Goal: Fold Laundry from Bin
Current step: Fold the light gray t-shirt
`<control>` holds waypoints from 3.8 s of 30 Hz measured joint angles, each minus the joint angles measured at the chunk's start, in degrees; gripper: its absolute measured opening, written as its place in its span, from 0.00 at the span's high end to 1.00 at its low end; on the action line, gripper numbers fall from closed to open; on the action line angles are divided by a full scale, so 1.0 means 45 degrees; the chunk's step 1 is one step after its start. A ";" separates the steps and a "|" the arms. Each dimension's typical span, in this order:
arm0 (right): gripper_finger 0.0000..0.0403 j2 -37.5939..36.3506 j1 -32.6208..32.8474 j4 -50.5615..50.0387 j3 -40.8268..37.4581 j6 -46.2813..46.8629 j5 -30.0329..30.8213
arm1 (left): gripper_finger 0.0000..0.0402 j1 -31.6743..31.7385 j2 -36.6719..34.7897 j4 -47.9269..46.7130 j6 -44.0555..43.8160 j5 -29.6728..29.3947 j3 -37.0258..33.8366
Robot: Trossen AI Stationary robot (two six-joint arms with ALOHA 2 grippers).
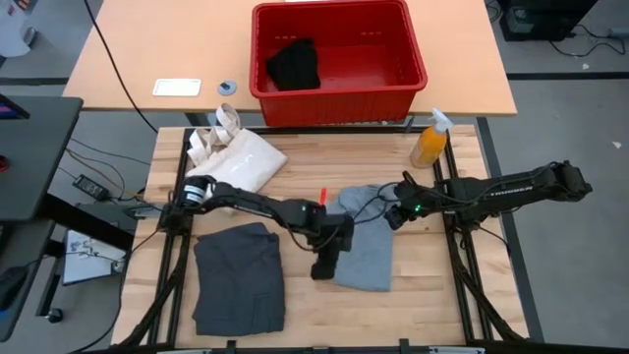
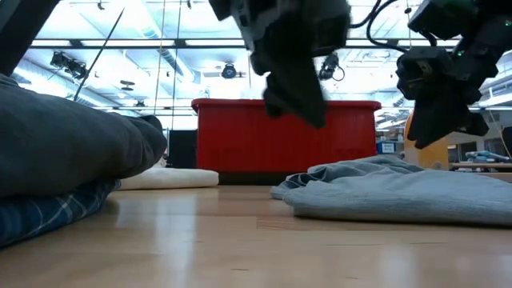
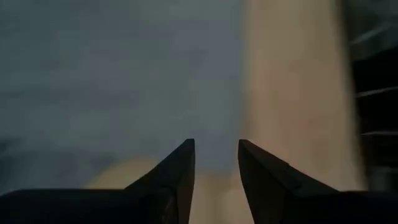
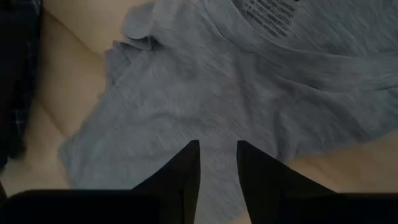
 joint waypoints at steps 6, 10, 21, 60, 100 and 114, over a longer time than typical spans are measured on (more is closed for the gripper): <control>0.72 0.0001 0.0388 0.0877 0.0000 -0.0643 -0.0422 | 0.68 0.1467 0.0005 -0.0897 0.0960 -0.1000 -0.0663; 0.72 0.0025 0.0819 0.0738 0.0000 -0.0373 -0.0383 | 0.68 0.2661 0.0015 0.0109 0.1354 -0.0742 -0.1640; 0.72 0.0348 0.2305 0.2810 0.0000 -0.4255 0.0473 | 0.68 0.4330 0.0010 0.3285 0.1462 -0.0267 -0.2379; 0.95 1.0445 0.1031 0.7315 0.3026 -0.9626 0.1349 | 0.68 0.4227 0.0010 0.2238 0.3145 0.1368 -0.2365; 0.61 0.5601 0.0458 0.2807 0.2973 -0.6747 0.0801 | 0.68 0.2700 0.1010 0.6268 -0.0821 -0.1071 -0.2365; 0.63 0.6166 -0.0405 0.5080 0.1922 -0.9564 0.2267 | 0.68 0.2291 0.1010 0.5826 -0.1026 -0.1669 -0.2365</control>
